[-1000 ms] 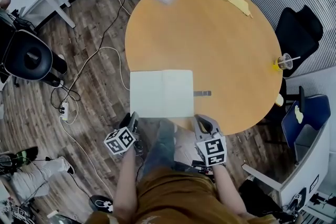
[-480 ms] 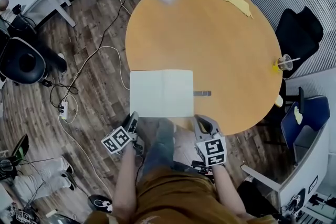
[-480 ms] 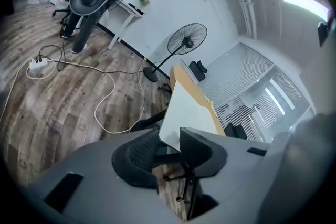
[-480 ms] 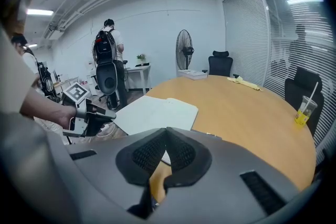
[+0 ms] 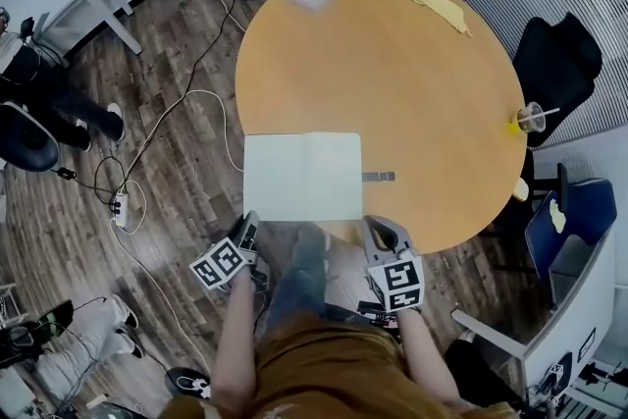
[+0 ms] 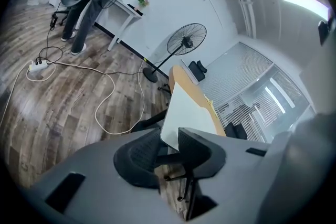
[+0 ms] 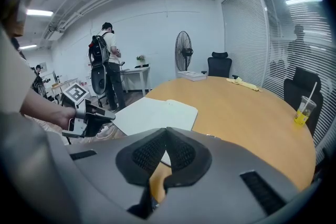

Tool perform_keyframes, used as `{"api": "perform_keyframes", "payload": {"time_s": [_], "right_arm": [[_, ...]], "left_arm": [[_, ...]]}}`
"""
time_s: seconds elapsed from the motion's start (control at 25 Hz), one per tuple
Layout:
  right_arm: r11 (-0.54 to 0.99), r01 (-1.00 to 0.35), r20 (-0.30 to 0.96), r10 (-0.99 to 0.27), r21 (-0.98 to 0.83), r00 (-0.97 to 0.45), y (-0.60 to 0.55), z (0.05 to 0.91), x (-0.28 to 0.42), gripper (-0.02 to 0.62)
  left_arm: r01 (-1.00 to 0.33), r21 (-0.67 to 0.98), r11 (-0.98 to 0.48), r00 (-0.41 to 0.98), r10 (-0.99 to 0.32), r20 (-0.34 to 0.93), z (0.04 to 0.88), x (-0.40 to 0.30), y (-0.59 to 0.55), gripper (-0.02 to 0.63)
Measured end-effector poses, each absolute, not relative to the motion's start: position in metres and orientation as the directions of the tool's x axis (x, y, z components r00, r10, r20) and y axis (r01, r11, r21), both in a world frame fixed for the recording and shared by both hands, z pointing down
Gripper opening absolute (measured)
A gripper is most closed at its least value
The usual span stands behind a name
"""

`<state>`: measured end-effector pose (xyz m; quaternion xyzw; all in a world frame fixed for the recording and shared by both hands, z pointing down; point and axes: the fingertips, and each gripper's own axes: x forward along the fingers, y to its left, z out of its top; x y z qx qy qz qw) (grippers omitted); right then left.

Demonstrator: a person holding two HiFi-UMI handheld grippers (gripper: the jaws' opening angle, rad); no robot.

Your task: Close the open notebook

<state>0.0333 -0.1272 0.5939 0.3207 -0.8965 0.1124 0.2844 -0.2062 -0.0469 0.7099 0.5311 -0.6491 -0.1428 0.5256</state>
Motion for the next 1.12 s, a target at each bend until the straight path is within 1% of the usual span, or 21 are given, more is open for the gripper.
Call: {"api": "perform_keyframes", "payload": {"time_s": [0.52, 1.12], "right_arm": [[0.761, -0.648, 0.560, -0.535, -0.004, -0.632, -0.125, 0.582, 0.032, 0.012], [0.742, -0.670, 0.501, -0.587, 0.020, -0.635, -0.125, 0.557, 0.031, 0.012]], "left_arm": [[-0.590, 0.723, 0.360, 0.106, -0.853, 0.511, 0.697, -0.214, -0.045, 0.104], [-0.654, 0.702, 0.282, 0.120, -0.878, 0.464, 0.662, -0.214, -0.054, 0.077]]}}
